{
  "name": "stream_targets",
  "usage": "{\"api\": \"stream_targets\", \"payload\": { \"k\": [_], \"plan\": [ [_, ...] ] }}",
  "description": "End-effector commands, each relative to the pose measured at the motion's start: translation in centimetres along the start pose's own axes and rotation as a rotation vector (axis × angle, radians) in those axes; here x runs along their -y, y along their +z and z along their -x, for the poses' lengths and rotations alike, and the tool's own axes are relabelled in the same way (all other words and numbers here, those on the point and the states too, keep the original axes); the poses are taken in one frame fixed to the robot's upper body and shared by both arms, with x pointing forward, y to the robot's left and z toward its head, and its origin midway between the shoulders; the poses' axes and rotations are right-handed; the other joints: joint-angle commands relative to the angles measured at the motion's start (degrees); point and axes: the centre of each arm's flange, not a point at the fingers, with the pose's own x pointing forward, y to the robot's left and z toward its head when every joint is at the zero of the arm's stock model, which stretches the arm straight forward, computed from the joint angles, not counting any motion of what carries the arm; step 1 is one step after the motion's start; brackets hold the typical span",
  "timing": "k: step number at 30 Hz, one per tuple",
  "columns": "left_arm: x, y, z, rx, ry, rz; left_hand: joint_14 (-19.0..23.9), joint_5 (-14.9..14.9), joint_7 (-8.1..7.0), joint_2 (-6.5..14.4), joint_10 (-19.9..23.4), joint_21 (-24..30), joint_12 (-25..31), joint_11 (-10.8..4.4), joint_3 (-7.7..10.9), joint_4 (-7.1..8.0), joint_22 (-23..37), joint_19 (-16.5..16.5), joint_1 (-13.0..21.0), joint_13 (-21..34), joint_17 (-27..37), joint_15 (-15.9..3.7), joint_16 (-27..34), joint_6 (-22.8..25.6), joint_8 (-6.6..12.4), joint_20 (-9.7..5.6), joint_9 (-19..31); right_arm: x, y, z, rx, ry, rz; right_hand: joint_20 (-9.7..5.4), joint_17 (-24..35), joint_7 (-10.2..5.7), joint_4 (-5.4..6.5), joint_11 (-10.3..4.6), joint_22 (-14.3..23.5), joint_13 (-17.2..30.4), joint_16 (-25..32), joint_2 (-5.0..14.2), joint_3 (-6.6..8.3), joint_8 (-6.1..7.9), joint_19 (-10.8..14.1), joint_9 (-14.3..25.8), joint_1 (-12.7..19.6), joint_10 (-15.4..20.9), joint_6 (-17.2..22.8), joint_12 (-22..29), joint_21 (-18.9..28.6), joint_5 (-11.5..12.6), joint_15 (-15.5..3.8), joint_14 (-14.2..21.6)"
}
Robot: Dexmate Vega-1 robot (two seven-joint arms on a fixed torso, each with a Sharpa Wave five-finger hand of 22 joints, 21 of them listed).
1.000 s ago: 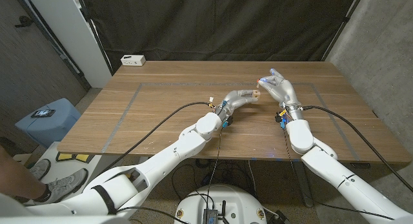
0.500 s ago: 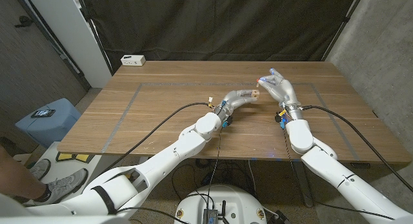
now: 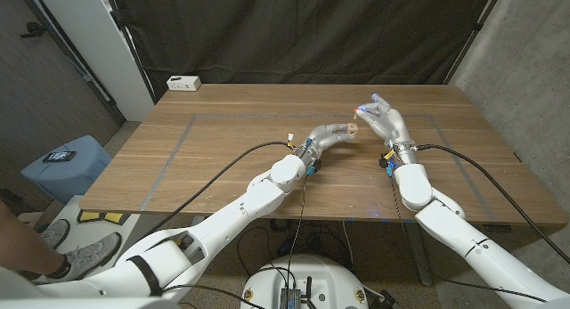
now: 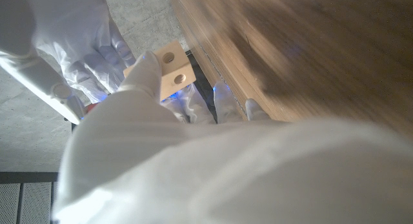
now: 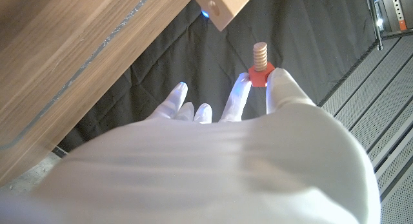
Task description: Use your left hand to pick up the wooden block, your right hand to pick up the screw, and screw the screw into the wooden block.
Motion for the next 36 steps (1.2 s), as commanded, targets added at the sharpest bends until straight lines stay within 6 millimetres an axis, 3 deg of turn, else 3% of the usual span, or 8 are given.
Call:
{"api": "stream_targets", "payload": {
  "k": [1, 13, 36],
  "plan": [
    [0.01, 0.03, -0.26, -0.006, -0.003, 0.006, -0.2, 0.4, 0.06, 0.1, -0.1, 0.2, 0.2, -0.18, 0.28, 0.09, 0.2, -0.3, 0.7, 0.2, 0.1, -4.57, 0.0, 0.6, 0.25, 0.2, 0.2, 0.06, -0.17, 0.05, -0.007, -0.003, -0.001, 0.14, 0.0, -0.06, -0.21, -0.09, 0.2, 0.2, -0.1, 0.4, -0.05, 0.02, -0.1, 0.3, 0.2, -0.2, -0.5, -0.2, -0.1, 0.5, 0.14, -0.2],
    [0.16, 0.1, -0.1, -0.007, -0.002, 0.007, -0.3, 0.4, 0.07, 0.2, 0.0, 0.2, 0.2, -0.2, 0.41, 0.05, 0.2, -0.3, 1.3, 0.2, 0.1, -4.62, 0.0, 0.5, 0.25, 0.26, 0.2, 0.06, -0.15, 0.38, -0.009, -0.007, 0.0, -0.63, 0.1, -1.29, -0.24, -0.46, 0.2, 0.2, -0.1, 1.27, -0.51, -0.44, -0.9, 0.0, -0.2, -0.6, -1.6, -0.2, -0.2, 0.9, -0.37, -0.6],
    [0.31, 0.16, 0.16, -0.018, -0.007, 0.019, -0.5, 0.5, 0.05, 0.3, -0.1, 0.2, 0.2, -0.21, 0.42, 0.17, 0.2, -0.3, 1.7, 0.3, 0.2, -4.49, 0.0, 0.5, 0.27, 0.3, 0.2, -0.15, 0.36, 0.74, 0.014, -0.002, 0.041, -0.52, 0.1, -1.51, -0.24, -0.18, 0.3, 0.2, 0.0, 1.68, -1.09, -0.61, -0.8, -0.4, -0.9, -0.6, -1.7, 0.0, -0.1, 1.3, -0.29, -0.4]
  ]
}}
